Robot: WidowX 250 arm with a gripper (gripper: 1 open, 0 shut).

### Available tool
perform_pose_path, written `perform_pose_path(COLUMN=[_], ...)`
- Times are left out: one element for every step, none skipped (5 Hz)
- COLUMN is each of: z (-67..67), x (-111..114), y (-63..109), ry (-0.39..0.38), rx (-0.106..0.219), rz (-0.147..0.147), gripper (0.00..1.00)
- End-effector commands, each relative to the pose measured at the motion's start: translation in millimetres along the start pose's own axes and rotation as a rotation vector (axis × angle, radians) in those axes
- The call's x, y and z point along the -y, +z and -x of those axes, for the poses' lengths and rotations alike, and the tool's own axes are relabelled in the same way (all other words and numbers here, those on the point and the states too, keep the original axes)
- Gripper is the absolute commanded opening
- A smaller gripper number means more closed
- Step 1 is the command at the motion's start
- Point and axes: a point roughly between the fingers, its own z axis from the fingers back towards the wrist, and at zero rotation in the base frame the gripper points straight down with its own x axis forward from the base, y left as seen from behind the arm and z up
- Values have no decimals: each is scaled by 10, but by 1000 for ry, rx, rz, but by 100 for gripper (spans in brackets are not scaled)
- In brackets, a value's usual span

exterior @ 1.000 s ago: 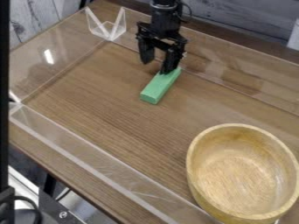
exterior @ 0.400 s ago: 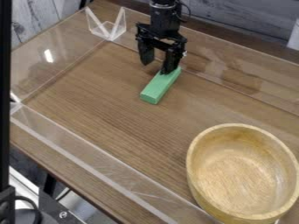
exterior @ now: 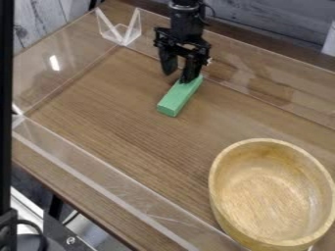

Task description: Put the green block in the brown bowl

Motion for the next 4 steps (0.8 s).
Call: perform_pose_path(z=[44, 20, 10, 20], x=[159, 166, 176, 181], y=[-251, -103, 46, 359], ry=[-51, -54, -60, -81], rx=[-95, -34, 28, 78], rz=[-6, -18, -27, -21], gripper=[0, 0, 0, 0])
